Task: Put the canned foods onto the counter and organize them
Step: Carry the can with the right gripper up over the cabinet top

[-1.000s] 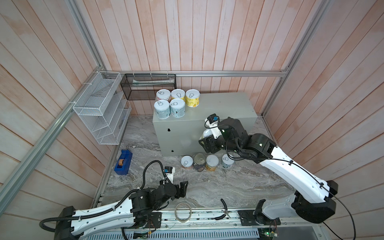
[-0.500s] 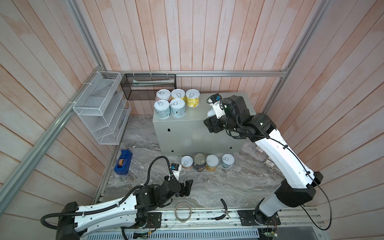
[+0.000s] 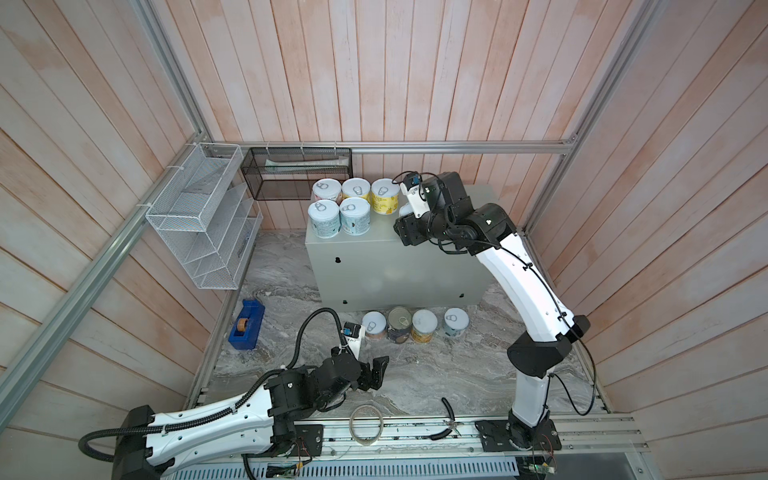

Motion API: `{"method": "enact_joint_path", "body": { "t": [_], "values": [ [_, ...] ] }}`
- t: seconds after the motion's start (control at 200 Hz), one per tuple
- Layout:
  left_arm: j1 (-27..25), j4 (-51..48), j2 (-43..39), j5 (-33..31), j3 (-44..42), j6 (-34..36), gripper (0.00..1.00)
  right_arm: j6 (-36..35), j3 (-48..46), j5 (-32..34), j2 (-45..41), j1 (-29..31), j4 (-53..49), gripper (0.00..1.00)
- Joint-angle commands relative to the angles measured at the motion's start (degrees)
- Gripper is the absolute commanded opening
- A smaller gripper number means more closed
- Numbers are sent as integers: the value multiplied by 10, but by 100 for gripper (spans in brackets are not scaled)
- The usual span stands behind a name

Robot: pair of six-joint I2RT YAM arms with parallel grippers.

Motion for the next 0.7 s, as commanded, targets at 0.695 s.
{"method": "enact_joint_path", "body": {
  "t": [0.695],
  "values": [
    [36,7,-9,27,-22,12,96,6,67,-36,63,-4,60,22]
  ]
}}
